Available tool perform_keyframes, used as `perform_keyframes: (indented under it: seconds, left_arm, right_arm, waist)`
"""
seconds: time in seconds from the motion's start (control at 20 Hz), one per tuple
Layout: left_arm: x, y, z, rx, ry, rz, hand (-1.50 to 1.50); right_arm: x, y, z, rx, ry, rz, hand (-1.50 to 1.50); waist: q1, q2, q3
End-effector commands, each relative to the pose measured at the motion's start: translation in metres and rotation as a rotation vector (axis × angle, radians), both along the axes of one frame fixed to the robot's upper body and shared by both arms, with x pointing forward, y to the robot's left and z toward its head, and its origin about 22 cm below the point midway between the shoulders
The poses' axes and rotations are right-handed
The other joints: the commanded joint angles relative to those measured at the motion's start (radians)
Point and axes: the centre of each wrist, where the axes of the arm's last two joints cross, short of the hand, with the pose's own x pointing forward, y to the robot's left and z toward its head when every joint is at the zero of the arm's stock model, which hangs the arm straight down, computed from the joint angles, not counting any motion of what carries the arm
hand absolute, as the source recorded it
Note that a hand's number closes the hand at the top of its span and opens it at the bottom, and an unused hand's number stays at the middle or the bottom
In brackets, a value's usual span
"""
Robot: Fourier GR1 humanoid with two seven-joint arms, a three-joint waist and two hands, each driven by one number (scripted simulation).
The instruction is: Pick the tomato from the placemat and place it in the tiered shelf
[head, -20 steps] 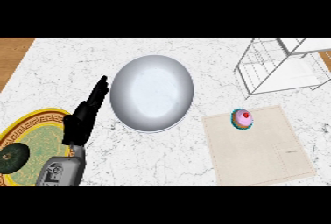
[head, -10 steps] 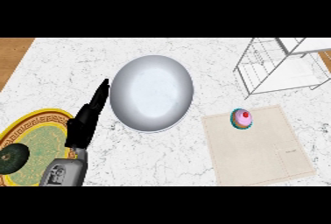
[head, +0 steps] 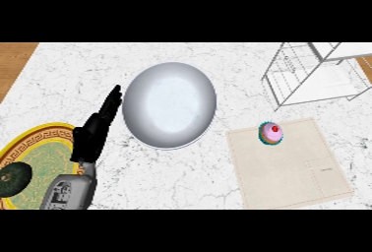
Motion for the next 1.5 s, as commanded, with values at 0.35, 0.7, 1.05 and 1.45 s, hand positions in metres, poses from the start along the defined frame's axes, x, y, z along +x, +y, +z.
perform_keyframes:
  seconds: [0.35, 0.7, 1.05, 1.45]
  left_arm:
    - [0.007, -0.002, 0.006, -0.001, -0.014, 0.005, 0.0]
    - [-0.014, 0.015, -0.008, 0.006, -0.019, 0.001, 0.0]
    - [-0.015, -0.003, -0.001, -0.005, -0.007, 0.047, 0.0]
    - [-0.005, 0.002, 0.009, -0.002, -0.008, 0.021, 0.0]
  right_arm:
    - [-0.023, -0.026, 0.049, 0.173, -0.11, 0.107, -1.5]
    - [-0.067, -0.067, 0.099, 0.389, -0.29, 0.002, -1.5]
    - [-0.138, -0.141, 0.12, 0.439, -0.093, -0.118, -1.5]
    - [-0.225, -0.222, 0.102, 0.396, 0.012, -0.122, -1.5]
  waist:
    - [-0.008, 0.0, 0.0]
    - [-0.011, -0.004, -0.001]
    - [-0.028, -0.01, 0.0]
    - [-0.027, -0.004, 0.002]
